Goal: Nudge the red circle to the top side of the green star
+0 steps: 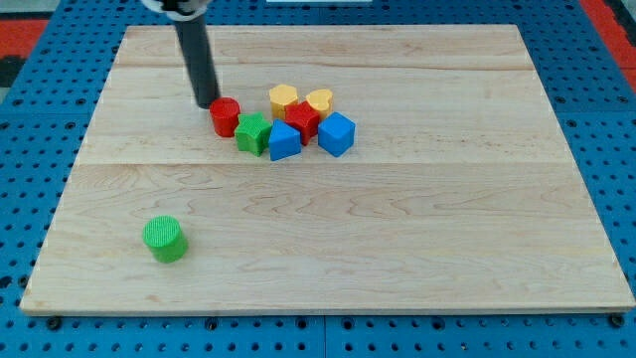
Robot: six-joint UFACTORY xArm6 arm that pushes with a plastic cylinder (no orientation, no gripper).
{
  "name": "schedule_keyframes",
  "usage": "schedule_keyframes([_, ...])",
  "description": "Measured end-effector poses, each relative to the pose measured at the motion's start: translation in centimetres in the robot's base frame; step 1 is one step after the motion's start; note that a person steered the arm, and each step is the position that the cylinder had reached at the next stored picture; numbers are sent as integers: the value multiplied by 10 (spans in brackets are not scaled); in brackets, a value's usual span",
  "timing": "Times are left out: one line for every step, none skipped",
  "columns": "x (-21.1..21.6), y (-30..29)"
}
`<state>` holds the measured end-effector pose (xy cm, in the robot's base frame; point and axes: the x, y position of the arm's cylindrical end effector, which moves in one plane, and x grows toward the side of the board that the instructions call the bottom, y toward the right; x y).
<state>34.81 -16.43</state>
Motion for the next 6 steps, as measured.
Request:
schedule_keyframes([27,-46])
schedule_keyframes([31,-18])
schedule_keyframes([25,5])
schedule_keyframes([25,32])
schedule_keyframes([25,50])
schedule_keyframes([51,-30])
